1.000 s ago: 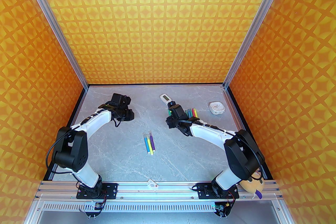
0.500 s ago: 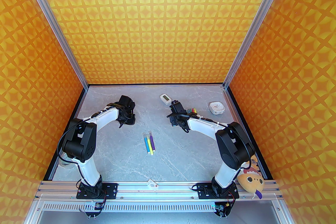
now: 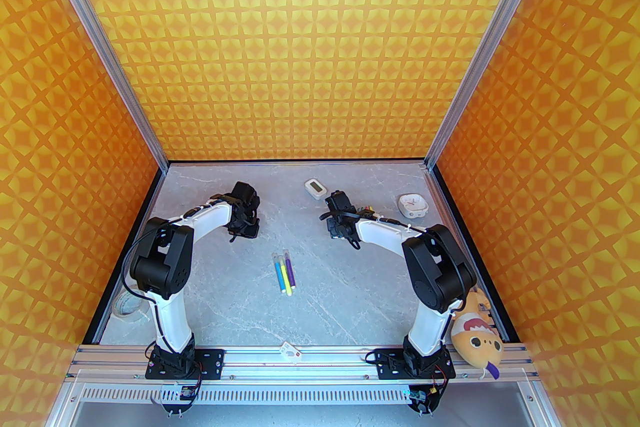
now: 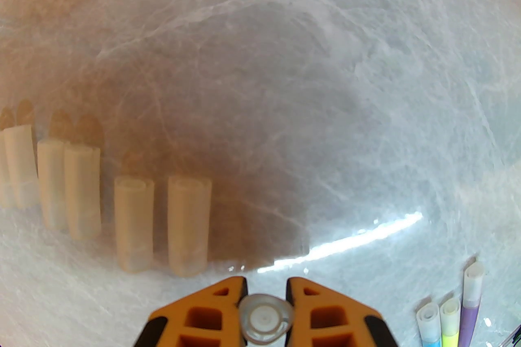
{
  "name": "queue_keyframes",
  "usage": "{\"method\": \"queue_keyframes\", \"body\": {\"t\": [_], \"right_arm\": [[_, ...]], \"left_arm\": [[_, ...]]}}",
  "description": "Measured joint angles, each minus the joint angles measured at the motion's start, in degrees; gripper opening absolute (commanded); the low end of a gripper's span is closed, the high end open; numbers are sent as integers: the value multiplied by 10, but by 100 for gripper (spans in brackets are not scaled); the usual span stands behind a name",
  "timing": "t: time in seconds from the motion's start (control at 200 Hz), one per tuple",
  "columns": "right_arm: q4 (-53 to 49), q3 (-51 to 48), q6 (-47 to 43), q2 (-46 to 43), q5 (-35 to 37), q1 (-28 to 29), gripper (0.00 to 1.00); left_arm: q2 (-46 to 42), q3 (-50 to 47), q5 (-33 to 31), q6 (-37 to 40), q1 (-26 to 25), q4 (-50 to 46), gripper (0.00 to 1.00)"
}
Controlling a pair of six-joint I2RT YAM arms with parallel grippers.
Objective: Open the pen caps
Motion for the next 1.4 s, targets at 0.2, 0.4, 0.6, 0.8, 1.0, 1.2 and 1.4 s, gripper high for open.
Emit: {"method": "queue_keyframes", "body": {"t": [0.2, 0.4, 0.6, 0.8, 1.0, 1.2, 1.4], "right_arm": [[-10, 16, 0, 27, 12, -6, 0], [-22, 26, 0, 45, 19, -9, 0], [-24, 37, 0, 54, 24, -14, 0], [-27, 39, 0, 61, 28, -15, 0], [-32, 42, 0, 67, 33, -18, 1], [-34, 45, 0, 69, 34, -21, 2], [-37, 48, 0, 71, 34, -21, 5]], "left_arm": [[9, 3, -9, 0, -1, -8, 11], [18, 7, -15, 2, -4, -14, 17], [21, 9, -22, 4, -6, -16, 23], [22, 11, -24, 4, -7, -16, 26], [22, 13, -25, 4, -7, -16, 27], [17, 12, -25, 3, -7, -14, 32], [-35, -4, -21, -1, -7, 2, 41]]}}
